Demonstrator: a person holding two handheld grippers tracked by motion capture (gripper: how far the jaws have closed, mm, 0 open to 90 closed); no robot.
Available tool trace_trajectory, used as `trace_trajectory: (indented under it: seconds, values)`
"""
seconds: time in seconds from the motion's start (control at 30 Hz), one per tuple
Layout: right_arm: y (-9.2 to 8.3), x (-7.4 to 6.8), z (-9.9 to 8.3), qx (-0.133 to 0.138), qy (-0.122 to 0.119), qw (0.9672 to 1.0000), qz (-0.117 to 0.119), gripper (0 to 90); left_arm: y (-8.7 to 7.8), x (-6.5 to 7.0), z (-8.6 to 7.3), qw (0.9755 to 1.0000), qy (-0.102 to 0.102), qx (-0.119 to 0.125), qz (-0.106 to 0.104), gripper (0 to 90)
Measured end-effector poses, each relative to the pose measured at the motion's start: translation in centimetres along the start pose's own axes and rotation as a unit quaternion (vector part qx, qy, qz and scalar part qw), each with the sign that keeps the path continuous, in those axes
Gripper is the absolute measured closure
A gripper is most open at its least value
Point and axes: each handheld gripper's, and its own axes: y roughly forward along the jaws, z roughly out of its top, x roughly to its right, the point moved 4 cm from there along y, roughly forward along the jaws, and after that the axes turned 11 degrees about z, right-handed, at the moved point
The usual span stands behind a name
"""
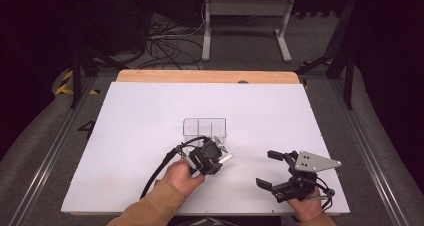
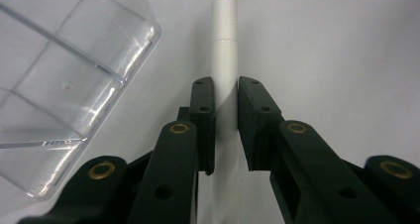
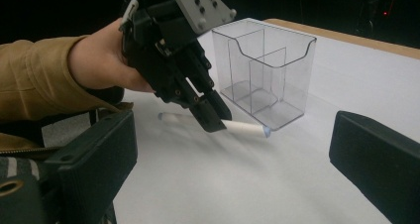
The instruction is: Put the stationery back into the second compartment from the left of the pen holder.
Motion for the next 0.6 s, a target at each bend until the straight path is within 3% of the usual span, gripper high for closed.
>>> trace_trajectory:
  seconds: [0.2,0.33,0.43,0.6]
  values:
    - [0.0,0.0,0.0,0.0,0.0,1.0,-0.001,5.0,-1.5,-0.2,0.3,0.999,-0.001,0.044,-0.012,78.5]
    - [0.1,0.0,-0.1,-0.001,0.0,1.0,-0.001,5.1,-2.4,-0.4,0.4,0.9968,-0.008,0.078,-0.012,78.5]
    - [0.1,0.0,-0.1,-0.003,0.0,1.0,-0.001,5.1,-3.3,-0.6,0.6,0.9942,-0.011,0.107,-0.008,78.5]
    - [0.2,0.1,-0.2,-0.003,0.0,1.0,0.0,5.1,-4.8,-1.0,0.8,0.987,-0.015,0.16,0.001,78.5]
